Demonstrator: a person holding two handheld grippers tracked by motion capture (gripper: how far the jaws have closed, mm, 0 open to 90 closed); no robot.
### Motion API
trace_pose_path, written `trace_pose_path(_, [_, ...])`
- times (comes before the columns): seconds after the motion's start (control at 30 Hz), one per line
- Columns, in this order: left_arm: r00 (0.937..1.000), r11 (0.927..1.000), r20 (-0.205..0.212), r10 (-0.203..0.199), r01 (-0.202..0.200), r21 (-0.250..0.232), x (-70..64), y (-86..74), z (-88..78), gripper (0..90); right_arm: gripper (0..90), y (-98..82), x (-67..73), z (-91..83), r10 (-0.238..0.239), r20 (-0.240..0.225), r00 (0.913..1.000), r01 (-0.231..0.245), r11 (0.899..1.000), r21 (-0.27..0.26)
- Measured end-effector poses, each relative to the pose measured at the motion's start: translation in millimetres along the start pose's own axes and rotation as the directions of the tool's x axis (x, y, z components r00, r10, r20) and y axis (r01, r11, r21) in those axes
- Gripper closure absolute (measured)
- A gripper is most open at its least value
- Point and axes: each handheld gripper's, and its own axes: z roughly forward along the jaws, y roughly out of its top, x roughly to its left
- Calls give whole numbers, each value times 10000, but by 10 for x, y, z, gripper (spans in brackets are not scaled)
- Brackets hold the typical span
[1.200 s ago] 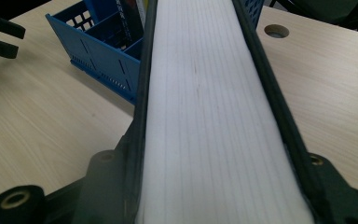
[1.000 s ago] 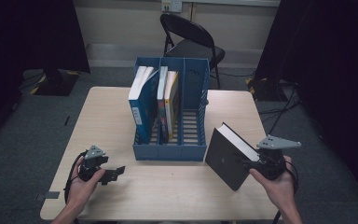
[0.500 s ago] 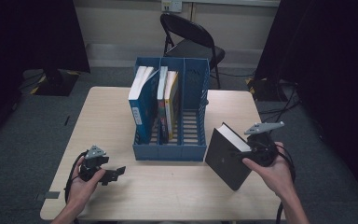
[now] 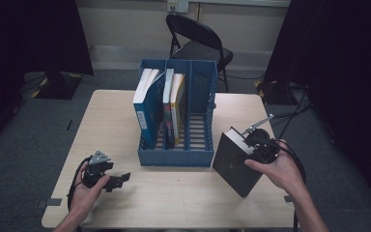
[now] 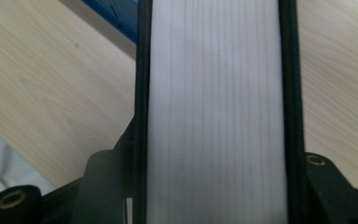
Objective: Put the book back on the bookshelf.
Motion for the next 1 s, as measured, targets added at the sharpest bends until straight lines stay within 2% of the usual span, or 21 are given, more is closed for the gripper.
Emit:
trace_pose_path(0.17, [10000, 10000, -10, 34, -34, 18, 1, 1, 4, 158, 491, 49, -26, 23, 148, -143, 9998, -143, 9995, 286])
trace_pose_path(0.27, [10000, 10000, -1, 19, -19, 85, 0, 3, 19, 157, 480, 64, -35, 36, 24, -481, 9988, 1, 9986, 525])
trace_pose_path(0.37, [10000, 10000, 35, 6, -6, 45, -14, 8, 27, 158, 473, 90, -4, 55, -108, -145, 9998, 119, 9970, 768])
trace_pose_path(0.5, [10000, 9999, 41, 57, -57, 114, -21, 8, 37, 157, 512, 96, -3, 55, -113, -148, 9998, 126, 9962, 865])
trace_pose_path(0.87, [9999, 9999, -28, -114, 115, 127, 20, 6, 33, 158, 528, 98, -51, 34, 376, -293, 9989, -347, 9948, 962])
trace_pose_path(0.93, [10000, 9999, 2, -99, 99, 89, 13, 7, 31, 157, 530, 88, -75, 16, 710, -306, 9970, -678, 9933, 935])
trace_pose_path(1.0, [9999, 10000, 111, -67, 67, -27, 6, 9, 29, 158, 531, 73, -81, 8, 800, -211, 9966, -779, 9930, 888])
